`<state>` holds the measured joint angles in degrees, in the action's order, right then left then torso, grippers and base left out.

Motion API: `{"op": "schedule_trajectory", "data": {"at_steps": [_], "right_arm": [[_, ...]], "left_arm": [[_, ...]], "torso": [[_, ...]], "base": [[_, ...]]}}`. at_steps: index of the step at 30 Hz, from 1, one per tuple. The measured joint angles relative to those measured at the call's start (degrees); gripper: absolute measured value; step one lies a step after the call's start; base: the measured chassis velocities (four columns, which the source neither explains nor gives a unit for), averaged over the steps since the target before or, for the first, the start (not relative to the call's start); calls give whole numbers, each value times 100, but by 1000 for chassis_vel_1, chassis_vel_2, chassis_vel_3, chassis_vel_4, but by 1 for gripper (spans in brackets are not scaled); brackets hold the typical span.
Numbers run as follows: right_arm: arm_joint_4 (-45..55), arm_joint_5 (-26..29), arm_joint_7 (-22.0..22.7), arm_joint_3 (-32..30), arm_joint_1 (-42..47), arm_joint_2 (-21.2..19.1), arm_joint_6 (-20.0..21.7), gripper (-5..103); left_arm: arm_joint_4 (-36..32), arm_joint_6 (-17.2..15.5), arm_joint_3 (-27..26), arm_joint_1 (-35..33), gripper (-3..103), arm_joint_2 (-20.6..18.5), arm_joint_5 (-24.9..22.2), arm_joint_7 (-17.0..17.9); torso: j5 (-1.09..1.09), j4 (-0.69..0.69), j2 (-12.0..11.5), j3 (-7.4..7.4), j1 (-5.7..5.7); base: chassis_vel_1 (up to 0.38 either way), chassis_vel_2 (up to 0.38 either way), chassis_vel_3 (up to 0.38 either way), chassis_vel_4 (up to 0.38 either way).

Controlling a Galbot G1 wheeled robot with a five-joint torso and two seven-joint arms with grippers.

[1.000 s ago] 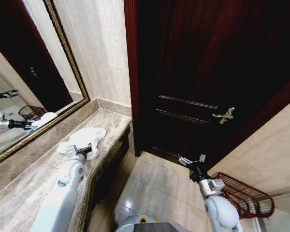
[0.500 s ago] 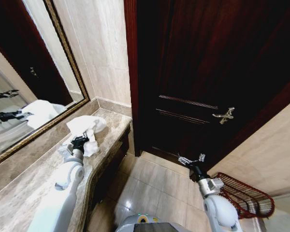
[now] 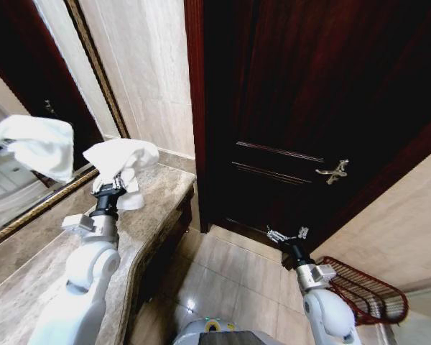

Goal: Discard the used towel into the hamper.

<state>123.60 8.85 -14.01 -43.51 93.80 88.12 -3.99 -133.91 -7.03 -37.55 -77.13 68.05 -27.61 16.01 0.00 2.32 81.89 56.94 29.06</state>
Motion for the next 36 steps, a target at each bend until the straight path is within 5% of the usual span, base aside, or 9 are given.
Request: {"op": "schedule_trajectory", "data": {"at_steps": [9,36], "right_arm": [[178,95,42,-62,118,-9,35,100],[145,155,84,-115,178,-66,9,100]], "left_arm": [[-187,-40,67,-732,9,384,652,-244],[-91,13,122,-914,9,482,927,-421]], "torso": [[0,0,0,0,0],[0,0,1,0,-1]], "base": [[0,0,0,0],[46,-52,-46,51]]}}
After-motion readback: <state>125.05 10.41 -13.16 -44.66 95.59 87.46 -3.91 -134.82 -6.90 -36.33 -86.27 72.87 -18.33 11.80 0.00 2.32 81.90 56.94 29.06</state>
